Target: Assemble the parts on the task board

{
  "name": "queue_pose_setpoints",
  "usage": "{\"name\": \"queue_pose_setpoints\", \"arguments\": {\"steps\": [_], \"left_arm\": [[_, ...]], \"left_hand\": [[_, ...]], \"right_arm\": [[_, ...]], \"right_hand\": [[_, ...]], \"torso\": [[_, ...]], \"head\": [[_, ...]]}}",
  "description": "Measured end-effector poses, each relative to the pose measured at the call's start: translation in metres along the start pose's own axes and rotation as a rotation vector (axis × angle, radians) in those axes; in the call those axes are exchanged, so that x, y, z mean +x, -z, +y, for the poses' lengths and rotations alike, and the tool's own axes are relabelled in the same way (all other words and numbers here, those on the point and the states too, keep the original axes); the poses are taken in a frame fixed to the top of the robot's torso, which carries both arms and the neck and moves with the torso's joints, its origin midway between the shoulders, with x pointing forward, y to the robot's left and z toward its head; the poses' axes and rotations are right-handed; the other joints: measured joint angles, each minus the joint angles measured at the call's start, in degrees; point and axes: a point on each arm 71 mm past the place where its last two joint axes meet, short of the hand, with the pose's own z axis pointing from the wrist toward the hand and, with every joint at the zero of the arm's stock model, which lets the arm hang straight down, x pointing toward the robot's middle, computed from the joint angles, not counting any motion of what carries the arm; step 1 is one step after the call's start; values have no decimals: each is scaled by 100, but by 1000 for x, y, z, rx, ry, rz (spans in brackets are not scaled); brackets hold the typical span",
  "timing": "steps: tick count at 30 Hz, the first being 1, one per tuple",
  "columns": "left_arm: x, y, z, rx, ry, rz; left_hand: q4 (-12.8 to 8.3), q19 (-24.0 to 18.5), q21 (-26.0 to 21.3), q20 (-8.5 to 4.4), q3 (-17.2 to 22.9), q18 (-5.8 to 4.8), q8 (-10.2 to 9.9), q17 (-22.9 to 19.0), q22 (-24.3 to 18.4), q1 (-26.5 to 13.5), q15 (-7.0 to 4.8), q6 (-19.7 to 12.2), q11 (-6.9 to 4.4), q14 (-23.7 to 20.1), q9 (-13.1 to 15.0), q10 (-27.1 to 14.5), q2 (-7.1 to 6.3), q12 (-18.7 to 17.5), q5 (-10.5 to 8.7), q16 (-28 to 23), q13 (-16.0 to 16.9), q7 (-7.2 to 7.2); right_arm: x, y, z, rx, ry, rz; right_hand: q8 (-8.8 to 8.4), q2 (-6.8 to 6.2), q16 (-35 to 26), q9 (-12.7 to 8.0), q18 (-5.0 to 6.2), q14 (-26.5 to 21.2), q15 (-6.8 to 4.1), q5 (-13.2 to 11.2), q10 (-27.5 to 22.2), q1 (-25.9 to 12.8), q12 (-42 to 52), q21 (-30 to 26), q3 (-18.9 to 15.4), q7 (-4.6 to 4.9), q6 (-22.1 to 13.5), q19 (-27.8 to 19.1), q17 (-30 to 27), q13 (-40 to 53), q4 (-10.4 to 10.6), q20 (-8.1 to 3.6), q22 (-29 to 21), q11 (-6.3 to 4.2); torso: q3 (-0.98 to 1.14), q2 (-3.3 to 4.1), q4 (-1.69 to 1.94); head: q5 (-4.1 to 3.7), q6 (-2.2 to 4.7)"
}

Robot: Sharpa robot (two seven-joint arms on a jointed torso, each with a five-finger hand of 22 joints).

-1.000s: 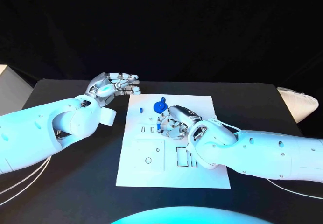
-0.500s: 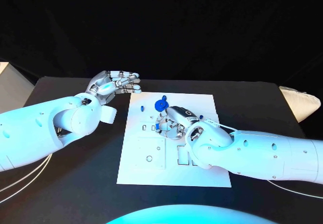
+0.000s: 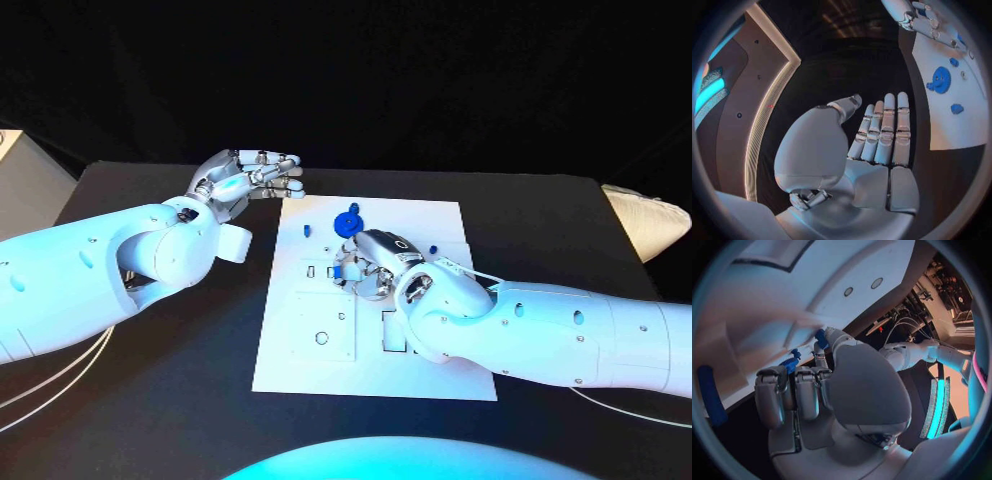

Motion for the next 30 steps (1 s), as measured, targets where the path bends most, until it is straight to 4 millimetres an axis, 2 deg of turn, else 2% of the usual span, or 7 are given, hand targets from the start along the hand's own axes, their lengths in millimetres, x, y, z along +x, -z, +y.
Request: {"name": "queue_pose_setpoints", "arguments": {"steps": [7, 30], "left_arm": [[0, 0, 0, -2, 0, 0], [-1, 0, 1, -7, 0, 3]], "left_hand": [[0, 0, 21, 0, 0, 0, -24, 13, 8, 0, 0, -21, 0, 0, 0, 0, 0, 0, 0, 0, 0, 21], [0, 0, 21, 0, 0, 0, -24, 12, 6, 0, 0, -21, 0, 0, -2, 0, 0, 0, 0, 0, 0, 20]], "right_arm": [[0, -2, -1, 2, 5, -4], [2, -3, -3, 3, 10, -5]], "right_hand": [[23, -24, 0, 42, 0, 0, 0, -7, 0, -24, 0, 0, 0, -14, 13, 0, 0, 0, 0, 0, 0, 0], [24, -96, 0, 121, 0, 0, 0, -43, 0, -143, 0, -26, 40, -55, -4, 0, 4, 4, 8, 0, -2, 0]], "torso": [[7, -1, -6], [5, -4, -8]], "head": [[13, -4], [7, -38]]}}
